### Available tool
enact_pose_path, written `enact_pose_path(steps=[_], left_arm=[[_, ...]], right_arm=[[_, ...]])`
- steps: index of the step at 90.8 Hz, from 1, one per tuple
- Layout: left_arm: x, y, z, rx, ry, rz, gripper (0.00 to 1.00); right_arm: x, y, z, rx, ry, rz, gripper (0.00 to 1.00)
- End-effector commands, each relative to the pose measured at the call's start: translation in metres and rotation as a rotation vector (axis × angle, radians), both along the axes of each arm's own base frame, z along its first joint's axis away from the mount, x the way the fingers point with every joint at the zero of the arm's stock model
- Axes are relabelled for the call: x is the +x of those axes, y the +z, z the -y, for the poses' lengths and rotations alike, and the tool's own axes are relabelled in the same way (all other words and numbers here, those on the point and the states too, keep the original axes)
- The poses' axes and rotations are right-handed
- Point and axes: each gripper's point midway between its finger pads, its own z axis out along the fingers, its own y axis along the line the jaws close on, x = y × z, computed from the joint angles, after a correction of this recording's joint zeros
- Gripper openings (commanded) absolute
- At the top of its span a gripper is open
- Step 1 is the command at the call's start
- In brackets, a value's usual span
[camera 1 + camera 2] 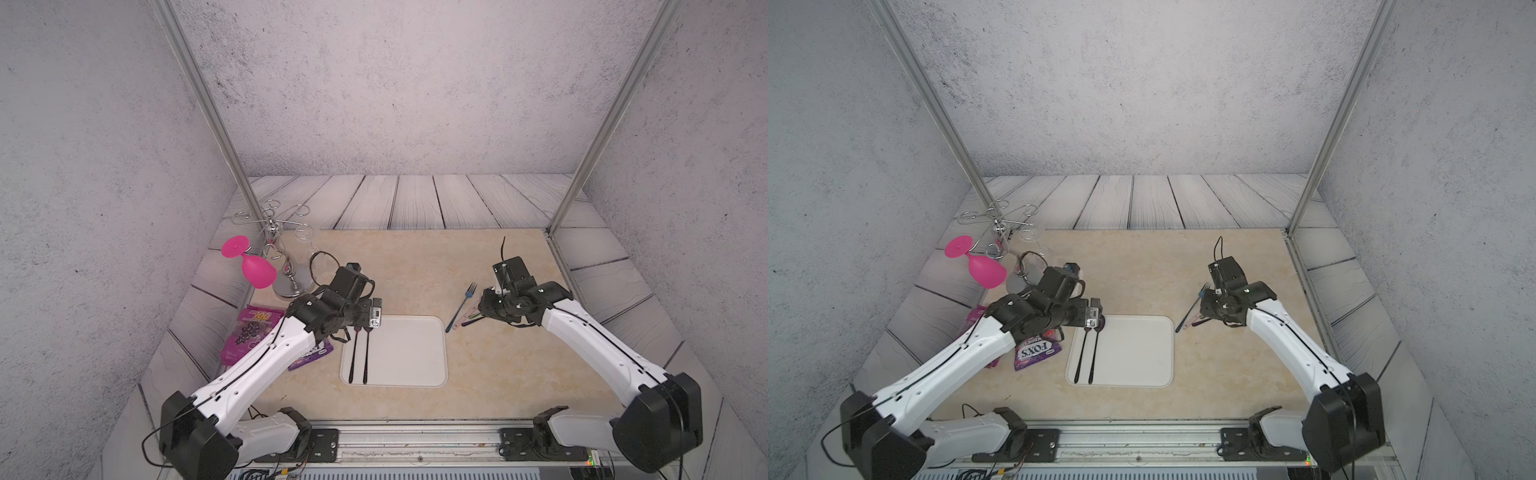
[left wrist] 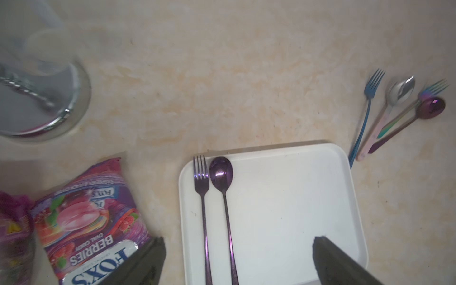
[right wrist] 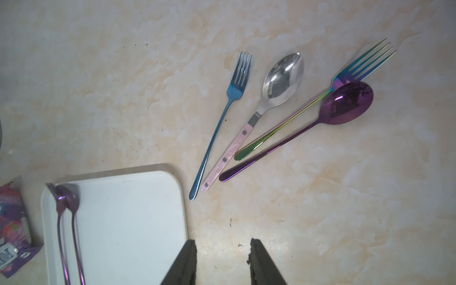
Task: Set the spoon and fork side by side
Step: Place the spoon on the tray, then pick up the fork at the center of the board.
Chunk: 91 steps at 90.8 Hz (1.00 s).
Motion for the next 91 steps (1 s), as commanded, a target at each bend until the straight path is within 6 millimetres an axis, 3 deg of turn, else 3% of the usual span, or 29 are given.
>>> enact_pose_path(steps=[1,14,35,59,91], left_arm=[[-0.005,0.013,-0.033,0.116,0.047,0.088,0.99],[-0.013,0.012,-0.051,0.132,0.095,0.142,0.99],[-0.023,0.001,-0.047,0.114,0.052,0.105,1.00],[-0.024,0.003,-0.049,0.131,0.036,0.115,1.00],[-0.025,0.002,-0.048,0.134,0.022,0.114,0.99]], right_arm=[[0.015,-0.023,0.008,-0.072,-0.013,-0.105,0.36],[0.047,-0.049,-0.007,-0.048,-0.026,-0.165,0.32],[0.087,-0.079,-0.018,-0.057,-0.084,-0.212,0.32],[0.102,-0.108,-0.028,-0.039,-0.114,-0.267,0.29],[0.105,-0.135,-0.031,-0.051,-0.128,-0.320,0.25]])
